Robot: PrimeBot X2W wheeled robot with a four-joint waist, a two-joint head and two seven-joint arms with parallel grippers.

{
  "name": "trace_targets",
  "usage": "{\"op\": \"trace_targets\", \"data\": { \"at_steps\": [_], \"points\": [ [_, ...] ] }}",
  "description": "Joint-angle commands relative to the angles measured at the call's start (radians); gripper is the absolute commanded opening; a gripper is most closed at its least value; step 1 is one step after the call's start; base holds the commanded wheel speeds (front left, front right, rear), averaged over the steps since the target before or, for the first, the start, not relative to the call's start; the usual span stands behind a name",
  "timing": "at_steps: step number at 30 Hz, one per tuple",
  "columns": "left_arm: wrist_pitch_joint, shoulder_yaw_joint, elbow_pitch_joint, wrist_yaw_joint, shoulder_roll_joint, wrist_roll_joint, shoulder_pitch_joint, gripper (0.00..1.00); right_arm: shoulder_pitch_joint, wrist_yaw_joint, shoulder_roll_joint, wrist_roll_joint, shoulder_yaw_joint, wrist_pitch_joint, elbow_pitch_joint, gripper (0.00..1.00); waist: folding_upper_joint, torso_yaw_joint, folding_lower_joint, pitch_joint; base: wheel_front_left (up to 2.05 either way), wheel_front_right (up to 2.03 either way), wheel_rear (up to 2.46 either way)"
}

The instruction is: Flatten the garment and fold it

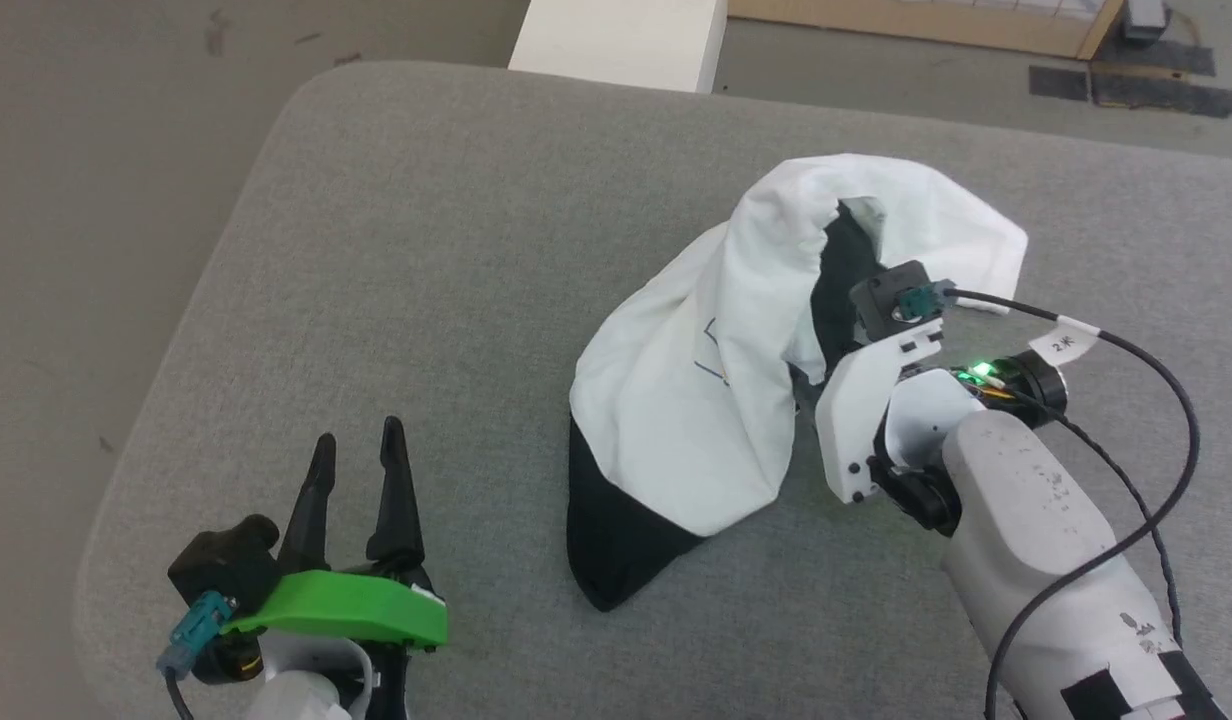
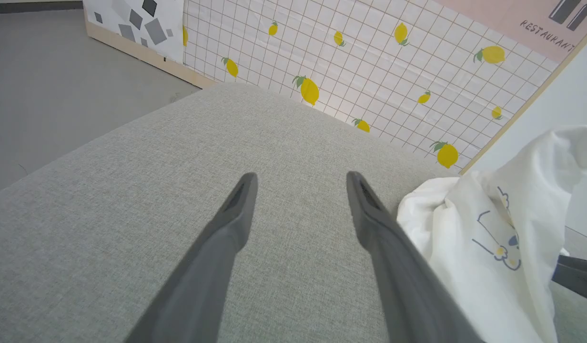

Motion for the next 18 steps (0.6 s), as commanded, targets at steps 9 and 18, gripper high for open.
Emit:
{"op": "trace_targets", "data": {
  "at_steps": [9,18],
  "points": [
    [-0.004,0.007,-0.003,0.008,-0.002,0.002,-0.024,1.0,-0.034,-0.001,0.0,0.078,0.067,-0.093,0.036,0.0,0.0,-0.016,-0.0001,0.012,0.0,0.0,0.0],
    [-0.004,0.017,-0.011,0.004,-0.002,0.018,-0.003,1.0,0.084,-0.001,-0.037,0.079,-0.073,-0.162,-0.219,0.0,0.0,-0.101,-0.0001,-0.039,0.0,0.0,0.0]
  ]
}}
